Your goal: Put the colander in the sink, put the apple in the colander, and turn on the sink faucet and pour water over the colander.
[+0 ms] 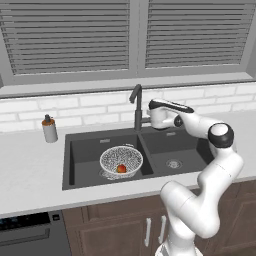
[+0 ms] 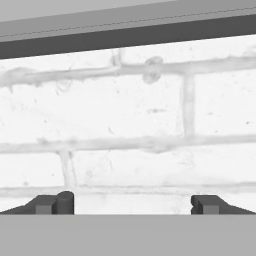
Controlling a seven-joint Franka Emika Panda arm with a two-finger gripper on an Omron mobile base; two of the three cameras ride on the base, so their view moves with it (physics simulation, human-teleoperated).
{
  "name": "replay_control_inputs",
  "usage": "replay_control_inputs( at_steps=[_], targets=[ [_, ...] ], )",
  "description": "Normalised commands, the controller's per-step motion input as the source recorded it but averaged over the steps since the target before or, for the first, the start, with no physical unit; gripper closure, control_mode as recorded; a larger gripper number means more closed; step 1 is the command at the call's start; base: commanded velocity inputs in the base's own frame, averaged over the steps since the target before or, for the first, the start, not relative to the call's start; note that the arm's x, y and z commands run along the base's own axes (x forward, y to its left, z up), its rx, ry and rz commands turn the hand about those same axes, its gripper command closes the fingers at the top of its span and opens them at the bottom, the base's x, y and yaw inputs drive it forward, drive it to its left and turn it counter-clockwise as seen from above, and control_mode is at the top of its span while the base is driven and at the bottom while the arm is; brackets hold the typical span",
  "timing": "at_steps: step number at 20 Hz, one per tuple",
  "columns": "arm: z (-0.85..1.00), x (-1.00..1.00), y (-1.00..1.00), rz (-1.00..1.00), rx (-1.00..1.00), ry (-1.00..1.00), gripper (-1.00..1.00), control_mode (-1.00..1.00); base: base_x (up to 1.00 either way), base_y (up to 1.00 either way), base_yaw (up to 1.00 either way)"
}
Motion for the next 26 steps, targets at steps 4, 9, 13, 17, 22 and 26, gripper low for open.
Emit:
replay_control_inputs(
  at_steps=[4, 9, 13, 17, 22, 26],
  targets=[
    [0.00, 0.00, -0.76, 0.00, 0.01, 0.00, -1.00, -1.00, 0.00, 0.00, 0.00],
    [0.00, 0.00, -0.75, 0.00, 0.01, 0.00, -1.00, -1.00, 0.00, 0.00, 0.00],
    [0.00, 0.00, -0.72, 0.00, 0.01, 0.00, -1.00, -1.00, 0.00, 0.00, 0.00],
    [0.00, 0.00, -0.69, 0.00, 0.00, 0.00, -1.00, -1.00, 0.00, 0.00, 0.00],
    [0.00, 0.00, -0.62, 0.00, 0.00, 0.00, -1.00, -1.00, 0.00, 0.00, 0.00],
    [0.00, 0.00, -0.60, 0.00, 0.00, 0.01, -1.00, -1.00, 0.00, 0.00, 0.00]
  ],
)
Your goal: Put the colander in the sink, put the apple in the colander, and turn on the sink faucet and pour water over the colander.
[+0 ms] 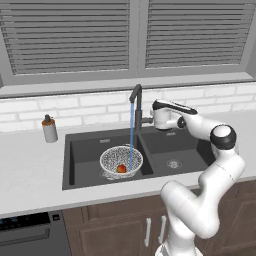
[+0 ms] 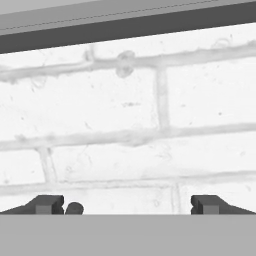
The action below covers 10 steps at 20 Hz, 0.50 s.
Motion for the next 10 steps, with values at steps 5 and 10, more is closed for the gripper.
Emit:
replay_control_inputs(
  at_steps=[5, 10],
  targets=[
    [0.00, 0.00, -0.48, 0.00, 0.01, 0.01, -1.00, -1.00, 0.00, 0.00, 0.00],
    [0.00, 0.00, -0.29, 0.00, 0.00, 0.00, -1.00, -1.00, 0.00, 0.00, 0.00]
  ],
)
